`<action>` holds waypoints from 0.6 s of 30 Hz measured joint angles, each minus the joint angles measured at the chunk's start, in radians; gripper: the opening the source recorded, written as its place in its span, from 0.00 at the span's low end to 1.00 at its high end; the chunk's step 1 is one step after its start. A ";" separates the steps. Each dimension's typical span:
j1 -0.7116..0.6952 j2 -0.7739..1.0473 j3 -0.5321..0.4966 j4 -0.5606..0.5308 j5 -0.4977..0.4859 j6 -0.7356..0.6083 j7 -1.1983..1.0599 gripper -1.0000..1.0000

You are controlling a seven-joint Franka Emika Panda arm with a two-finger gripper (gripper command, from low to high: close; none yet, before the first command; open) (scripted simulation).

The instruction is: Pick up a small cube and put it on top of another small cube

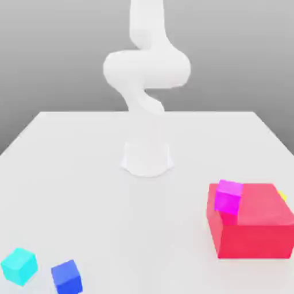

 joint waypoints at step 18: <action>0.148 0.660 -0.306 -0.033 0.282 0.183 -0.675 0.50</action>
